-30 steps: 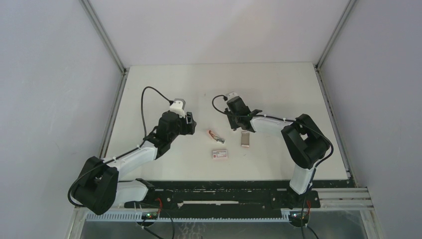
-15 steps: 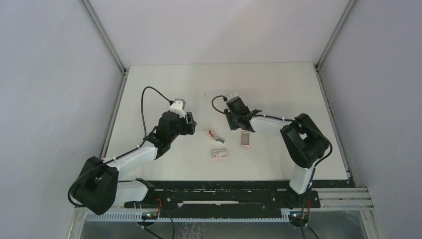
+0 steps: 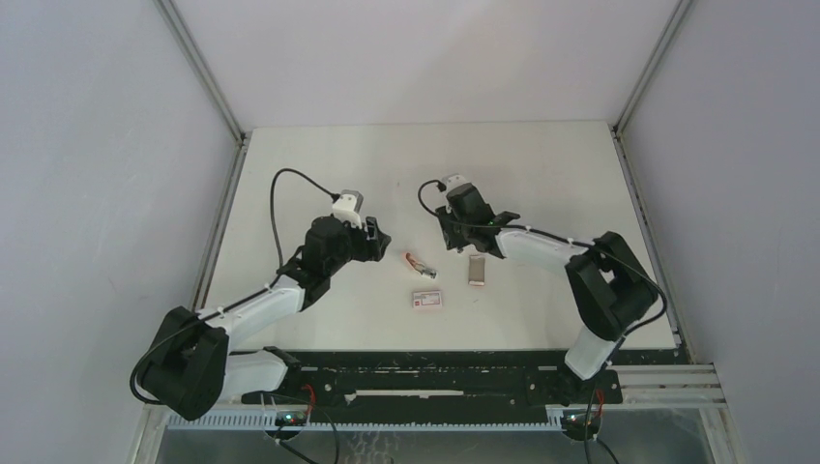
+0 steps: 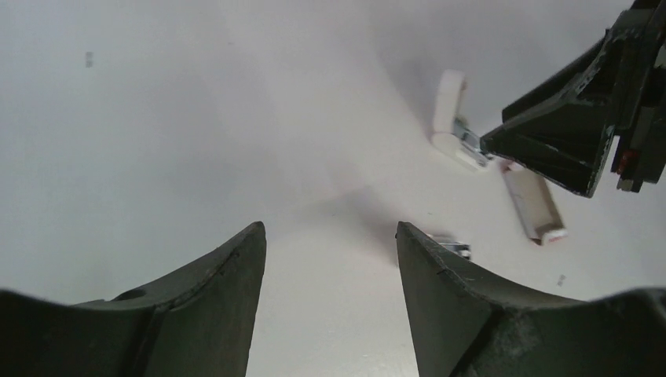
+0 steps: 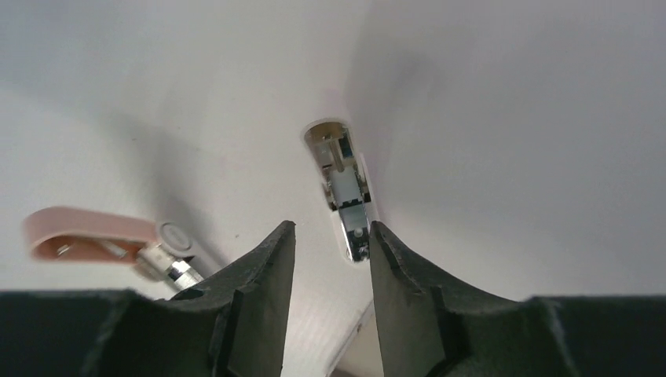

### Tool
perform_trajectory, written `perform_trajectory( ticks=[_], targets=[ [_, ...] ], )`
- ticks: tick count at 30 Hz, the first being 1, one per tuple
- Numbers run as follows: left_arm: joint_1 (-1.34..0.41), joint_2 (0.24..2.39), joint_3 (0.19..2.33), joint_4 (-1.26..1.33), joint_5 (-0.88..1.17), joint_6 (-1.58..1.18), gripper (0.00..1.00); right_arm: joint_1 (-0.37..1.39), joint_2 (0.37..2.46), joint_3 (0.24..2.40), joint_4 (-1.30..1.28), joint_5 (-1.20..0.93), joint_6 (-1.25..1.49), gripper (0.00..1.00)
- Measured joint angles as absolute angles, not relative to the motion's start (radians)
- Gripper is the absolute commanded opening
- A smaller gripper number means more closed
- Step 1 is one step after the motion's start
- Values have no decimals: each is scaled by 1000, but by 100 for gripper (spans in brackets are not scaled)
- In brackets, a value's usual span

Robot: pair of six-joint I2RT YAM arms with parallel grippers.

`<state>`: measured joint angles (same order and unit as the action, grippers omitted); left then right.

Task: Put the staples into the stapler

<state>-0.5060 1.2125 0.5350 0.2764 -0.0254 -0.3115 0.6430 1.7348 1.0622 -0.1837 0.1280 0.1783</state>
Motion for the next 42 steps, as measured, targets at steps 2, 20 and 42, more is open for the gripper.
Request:
perform_trajectory(
  ticks=[2,20,42],
  targets=[
    [-506,1214,532,300,34,-331,66,643,1673,1043,-186,115,187,40],
    [-508,1504,553,431,395,-427,67,641,1554,751,11,-212,579,38],
    [-651,1544,633,402,392,-406,66,641,1654,749,125,-246,670,33]
  ],
)
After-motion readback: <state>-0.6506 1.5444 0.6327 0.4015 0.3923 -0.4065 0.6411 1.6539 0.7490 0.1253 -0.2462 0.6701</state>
